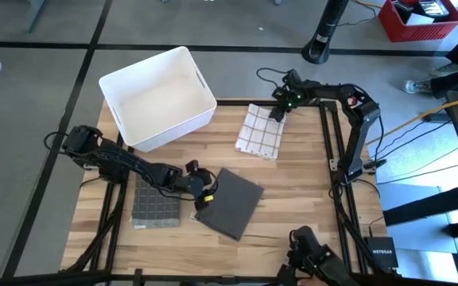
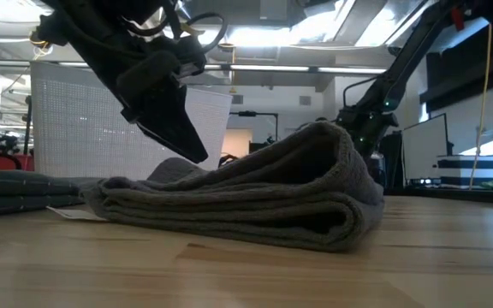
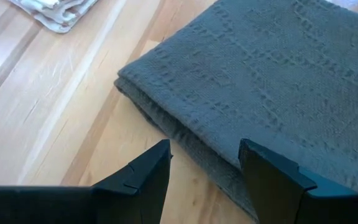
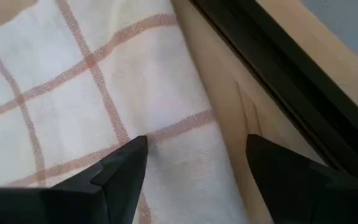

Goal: Fold towel
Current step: Stack the folded brown-white towel on top of the folded gray towel

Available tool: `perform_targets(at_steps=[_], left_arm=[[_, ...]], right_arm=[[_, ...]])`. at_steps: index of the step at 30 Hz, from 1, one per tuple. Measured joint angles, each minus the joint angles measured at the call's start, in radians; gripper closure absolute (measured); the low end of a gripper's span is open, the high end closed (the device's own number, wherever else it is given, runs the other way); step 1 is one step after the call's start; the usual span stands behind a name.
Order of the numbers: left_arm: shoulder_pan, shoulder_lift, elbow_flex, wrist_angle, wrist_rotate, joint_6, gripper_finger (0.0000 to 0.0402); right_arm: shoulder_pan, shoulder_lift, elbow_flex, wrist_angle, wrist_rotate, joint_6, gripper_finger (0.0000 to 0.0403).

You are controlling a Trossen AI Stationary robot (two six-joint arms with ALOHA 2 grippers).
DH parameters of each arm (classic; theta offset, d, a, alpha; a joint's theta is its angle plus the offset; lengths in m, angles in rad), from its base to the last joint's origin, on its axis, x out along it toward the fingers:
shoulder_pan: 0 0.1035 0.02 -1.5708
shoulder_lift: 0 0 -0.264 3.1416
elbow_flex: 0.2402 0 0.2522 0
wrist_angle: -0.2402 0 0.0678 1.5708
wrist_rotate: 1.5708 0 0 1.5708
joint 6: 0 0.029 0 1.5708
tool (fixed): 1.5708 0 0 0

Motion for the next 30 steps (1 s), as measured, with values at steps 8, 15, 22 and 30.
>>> perform_targets(at_steps=[8, 15, 22, 30], left_arm=[[-0.001, 0.0, 0.0, 0.0, 0.0, -0.007, 0.0218], [0.0, 0.0, 0.0, 0.0, 0.0, 0.004, 0.0218], [0.0, 0.0, 0.0, 0.001, -0.001, 0.016, 0.0218], [0.0, 0.0, 0.0, 0.001, -0.002, 0.023, 0.0218]], right_arm=[[0.012, 0.005, 0.006, -0.007, -0.014, -0.026, 0.0159], [0.082, 0.01, 0.006, -0.03, -0.008, -0.112, 0.0229], [0.147, 0.007, 0.008, -0.028, 0.077, -0.185, 0.0357], [0.204, -0.059, 0.001, -0.075, 0.191, -0.183, 0.0383]])
